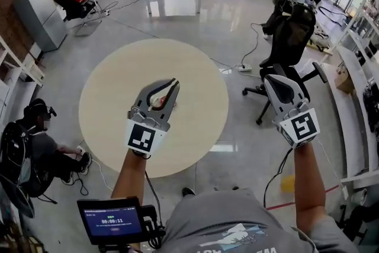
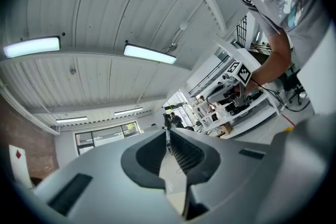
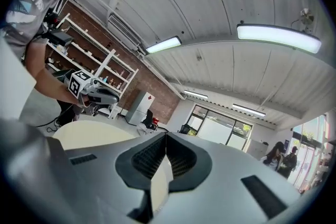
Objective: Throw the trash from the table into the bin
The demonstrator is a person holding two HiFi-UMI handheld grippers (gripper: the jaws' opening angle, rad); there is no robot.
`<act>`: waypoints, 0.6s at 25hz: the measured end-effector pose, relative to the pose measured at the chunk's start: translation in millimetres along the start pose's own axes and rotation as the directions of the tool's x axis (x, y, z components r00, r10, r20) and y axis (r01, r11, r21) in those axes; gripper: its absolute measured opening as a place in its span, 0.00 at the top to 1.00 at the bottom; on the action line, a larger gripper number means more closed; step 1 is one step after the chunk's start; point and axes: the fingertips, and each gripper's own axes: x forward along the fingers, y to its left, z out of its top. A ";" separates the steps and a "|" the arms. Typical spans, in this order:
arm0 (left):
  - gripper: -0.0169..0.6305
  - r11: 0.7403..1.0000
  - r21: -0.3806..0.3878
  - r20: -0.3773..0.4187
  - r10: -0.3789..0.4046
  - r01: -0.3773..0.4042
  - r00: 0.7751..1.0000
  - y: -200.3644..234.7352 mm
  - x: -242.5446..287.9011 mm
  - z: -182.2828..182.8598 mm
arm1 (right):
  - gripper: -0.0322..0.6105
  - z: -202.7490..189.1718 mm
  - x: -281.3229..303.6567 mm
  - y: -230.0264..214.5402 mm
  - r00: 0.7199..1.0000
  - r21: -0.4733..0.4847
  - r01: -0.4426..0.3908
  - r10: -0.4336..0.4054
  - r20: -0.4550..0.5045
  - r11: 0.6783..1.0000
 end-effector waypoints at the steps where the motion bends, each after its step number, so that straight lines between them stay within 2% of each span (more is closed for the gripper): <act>1: 0.87 1.000 0.004 -0.012 0.019 -0.019 1.000 5.1 -7.6 -5.2 | 0.94 0.9 12.2 6.3 1.000 0.000 -0.022 0.022 0.009 1.000; 5: 0.87 0.995 0.014 -0.070 0.104 -0.103 0.992 26.8 -49.6 -28.5 | 0.94 5.6 65.5 39.2 0.993 0.007 -0.115 0.114 0.034 0.993; 9: 0.87 0.985 0.039 -0.150 0.173 -0.169 0.973 41.3 -81.2 -56.7 | 0.94 -4.0 121.5 69.4 0.975 0.036 -0.219 0.217 0.054 0.975; 12: 0.87 0.971 0.062 -0.210 0.238 -0.230 0.948 63.0 -108.5 -78.3 | 0.94 -10.2 173.6 102.1 0.947 0.051 -0.316 0.313 0.068 0.947; 15: 0.87 0.956 0.086 -0.281 0.293 -0.280 0.914 85.2 -134.4 -104.1 | 0.94 -20.7 229.1 139.7 0.908 0.076 -0.418 0.414 0.063 0.905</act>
